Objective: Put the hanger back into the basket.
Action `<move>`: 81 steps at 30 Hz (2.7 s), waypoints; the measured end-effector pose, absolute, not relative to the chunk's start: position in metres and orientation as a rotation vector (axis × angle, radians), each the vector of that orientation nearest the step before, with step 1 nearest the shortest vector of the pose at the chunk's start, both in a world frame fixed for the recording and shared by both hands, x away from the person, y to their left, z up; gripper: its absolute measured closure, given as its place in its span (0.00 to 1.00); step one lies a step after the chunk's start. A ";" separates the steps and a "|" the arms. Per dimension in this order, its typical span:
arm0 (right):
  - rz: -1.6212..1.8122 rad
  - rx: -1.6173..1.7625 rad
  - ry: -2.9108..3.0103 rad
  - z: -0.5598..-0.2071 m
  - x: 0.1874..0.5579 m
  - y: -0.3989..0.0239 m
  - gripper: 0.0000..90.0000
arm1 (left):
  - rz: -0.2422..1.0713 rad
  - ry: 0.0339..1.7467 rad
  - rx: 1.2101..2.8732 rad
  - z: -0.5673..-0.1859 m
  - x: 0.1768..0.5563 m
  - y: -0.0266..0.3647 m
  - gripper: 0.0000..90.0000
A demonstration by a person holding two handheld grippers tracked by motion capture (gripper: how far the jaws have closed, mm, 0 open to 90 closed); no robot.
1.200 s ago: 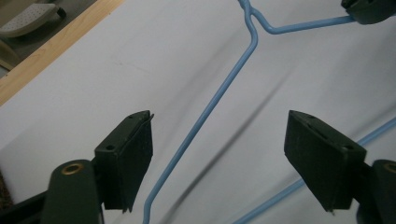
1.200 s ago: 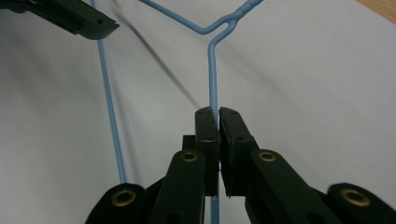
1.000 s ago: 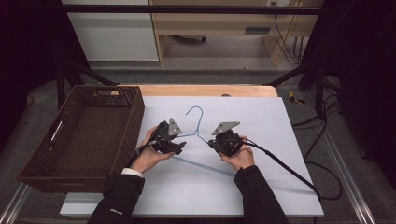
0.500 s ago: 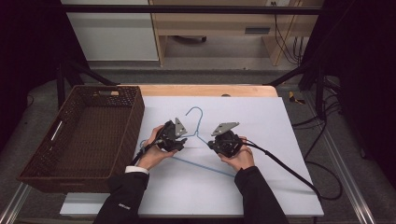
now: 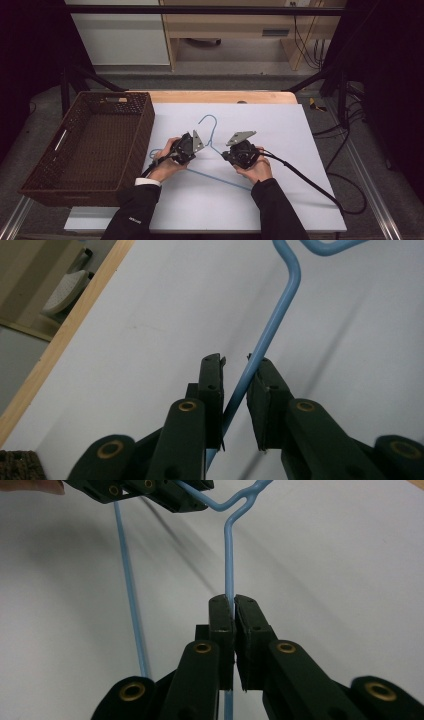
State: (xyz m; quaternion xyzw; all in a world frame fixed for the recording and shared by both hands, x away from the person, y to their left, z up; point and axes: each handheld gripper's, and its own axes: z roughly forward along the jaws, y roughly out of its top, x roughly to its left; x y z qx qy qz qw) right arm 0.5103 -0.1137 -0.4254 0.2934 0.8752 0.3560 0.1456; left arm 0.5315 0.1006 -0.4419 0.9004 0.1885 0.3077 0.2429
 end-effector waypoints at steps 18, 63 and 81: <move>1.035 0.848 2.509 -0.417 0.506 -0.122 0.95 | 0.890 0.378 2.525 -0.431 0.508 0.097 0.94; 1.351 1.126 2.065 -0.396 0.427 -0.250 0.09 | 0.789 0.712 2.325 -0.377 0.446 0.116 0.96; 1.353 1.149 2.022 -0.399 0.422 -0.262 0.03 | 0.892 0.755 2.254 -0.311 0.439 0.137 0.96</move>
